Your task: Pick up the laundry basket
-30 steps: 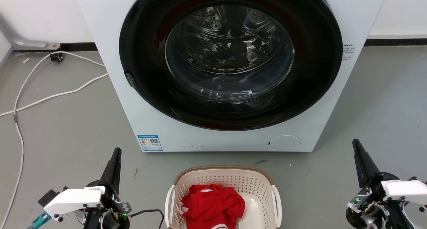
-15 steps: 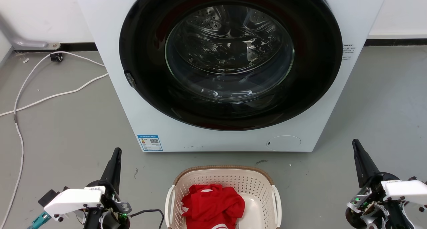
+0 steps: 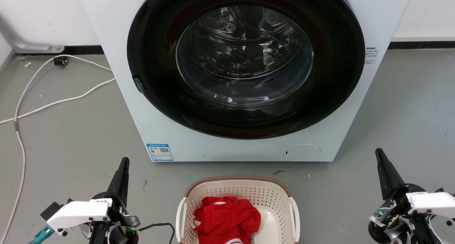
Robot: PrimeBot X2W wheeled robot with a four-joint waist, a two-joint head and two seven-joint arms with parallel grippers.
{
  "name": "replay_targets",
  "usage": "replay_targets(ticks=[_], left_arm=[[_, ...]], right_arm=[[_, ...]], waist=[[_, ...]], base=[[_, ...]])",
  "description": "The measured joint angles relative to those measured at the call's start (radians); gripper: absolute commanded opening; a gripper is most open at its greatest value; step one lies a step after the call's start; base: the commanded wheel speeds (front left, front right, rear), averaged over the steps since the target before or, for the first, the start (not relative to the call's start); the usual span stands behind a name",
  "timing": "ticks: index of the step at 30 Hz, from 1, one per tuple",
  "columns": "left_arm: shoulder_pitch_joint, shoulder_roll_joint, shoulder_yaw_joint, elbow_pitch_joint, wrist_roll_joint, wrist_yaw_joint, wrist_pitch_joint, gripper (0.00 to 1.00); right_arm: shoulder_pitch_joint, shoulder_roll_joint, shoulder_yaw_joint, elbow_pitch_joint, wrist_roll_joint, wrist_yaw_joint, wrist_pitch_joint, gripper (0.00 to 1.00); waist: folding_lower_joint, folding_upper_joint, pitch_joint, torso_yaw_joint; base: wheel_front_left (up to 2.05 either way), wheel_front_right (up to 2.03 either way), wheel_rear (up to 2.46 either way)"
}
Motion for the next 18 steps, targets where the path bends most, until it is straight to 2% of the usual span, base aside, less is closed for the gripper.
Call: replay_targets(ticks=[16,17,18], left_arm=[[0.0,0.0,0.001,0.0,0.003,0.0,0.0,0.0],[0.0,0.0,0.001,0.0,0.003,0.0,0.0,1.0],[0.003,-0.001,0.0,0.005,0.003,0.0,0.0,1.0]], right_arm=[[0.0,0.001,-0.001,0.0,-0.001,0.0,0.0,0.0],[0.0,0.001,-0.001,0.0,-0.001,0.0,0.0,1.0],[0.003,0.001,0.0,0.006,-0.001,0.0,0.0,1.0]], waist=[[0.0,0.0,0.0,0.0],[0.0,0.0,0.0,0.0],[0.0,0.0,0.0,0.0]], base=[[0.0,0.0,0.0],[0.0,0.0,0.0],[0.0,0.0,0.0]])
